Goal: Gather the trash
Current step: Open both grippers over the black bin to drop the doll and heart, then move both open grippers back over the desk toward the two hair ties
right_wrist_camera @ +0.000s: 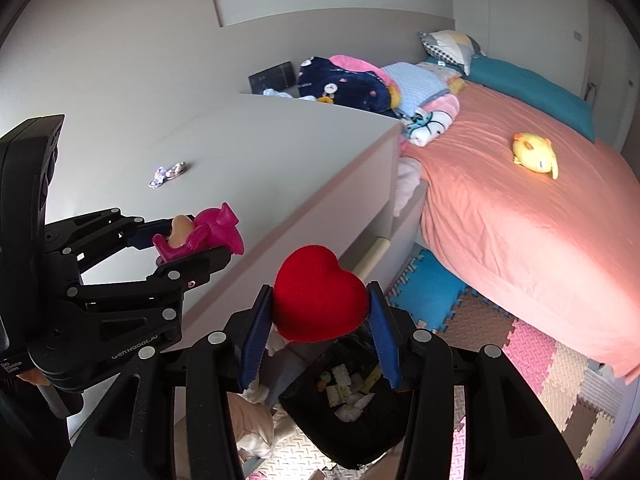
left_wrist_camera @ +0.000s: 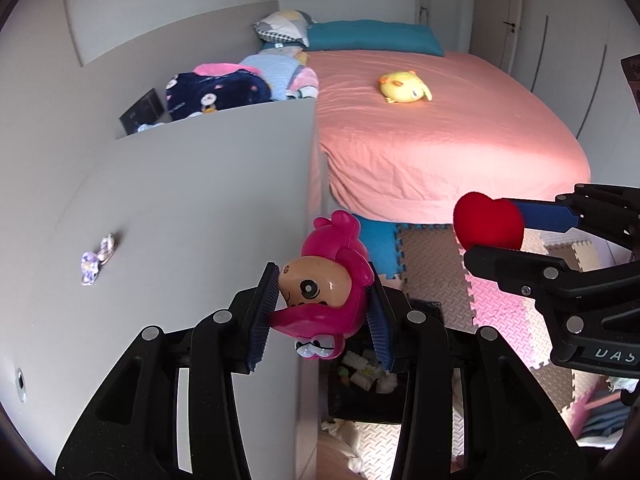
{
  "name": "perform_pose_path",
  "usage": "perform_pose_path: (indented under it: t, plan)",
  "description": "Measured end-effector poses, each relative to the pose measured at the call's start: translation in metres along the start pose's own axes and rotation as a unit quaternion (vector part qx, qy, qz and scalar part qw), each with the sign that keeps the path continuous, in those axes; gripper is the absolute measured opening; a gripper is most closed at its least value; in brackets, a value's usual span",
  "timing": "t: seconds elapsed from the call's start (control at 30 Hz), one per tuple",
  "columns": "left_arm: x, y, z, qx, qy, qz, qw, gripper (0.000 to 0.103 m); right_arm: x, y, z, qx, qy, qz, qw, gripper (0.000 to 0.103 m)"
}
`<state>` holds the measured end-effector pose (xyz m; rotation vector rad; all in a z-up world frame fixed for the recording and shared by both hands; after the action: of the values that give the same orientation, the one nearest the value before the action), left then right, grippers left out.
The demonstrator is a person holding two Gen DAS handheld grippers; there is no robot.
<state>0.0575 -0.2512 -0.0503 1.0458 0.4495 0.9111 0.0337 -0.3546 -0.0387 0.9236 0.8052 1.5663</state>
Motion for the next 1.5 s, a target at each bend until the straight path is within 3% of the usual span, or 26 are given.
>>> perform_pose_path:
  t: [0.57,0.6,0.63,0.67,0.7,1.0,1.5]
  plan:
    - [-0.051,-0.013,-0.004,0.024,-0.065,-0.023,0.9973,0.042,-0.054,0.003,-0.04,0.014,-0.057,-0.012,0.998,0.048]
    - [-0.053,-0.015,-0.006,0.03,-0.072,-0.024,0.9966,0.047,-0.056,0.003,-0.041,0.014,-0.062,-0.005,0.998,0.053]
    - [-0.054,-0.016,-0.006,0.035,-0.077,-0.02,0.9962,0.059,-0.058,0.004,-0.041,0.013,-0.067,0.003,0.998,0.066]
    - [-0.053,-0.016,-0.007,0.034,-0.078,-0.01,0.9963,0.093,-0.062,0.007,-0.042,0.006,-0.08,0.01,0.997,0.072]
    - [-0.051,-0.012,-0.007,0.022,-0.077,0.005,0.9968,0.096,-0.066,0.009,-0.042,-0.002,-0.088,0.011,0.996,0.075]
    - [-0.038,-0.009,-0.007,0.018,-0.07,0.011,0.9973,0.096,-0.077,0.014,-0.039,-0.014,-0.113,0.009,0.993,0.075]
    - [0.004,-0.013,-0.017,0.025,-0.034,0.021,0.9989,0.096,-0.036,-0.006,-0.019,0.002,-0.073,0.021,0.997,0.075]
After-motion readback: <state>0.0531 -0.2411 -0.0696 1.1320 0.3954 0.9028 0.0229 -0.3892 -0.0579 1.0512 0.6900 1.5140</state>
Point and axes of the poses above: each gripper's, at about its wrist camera, not at the fingertips, and y roughly against the way its jaws point, x to its left, z to its top, the point moved 6 cm from there along -y, roughly the way its jaws point, and after that the axes turned 12 degrees about x, right-handed, at the moved point
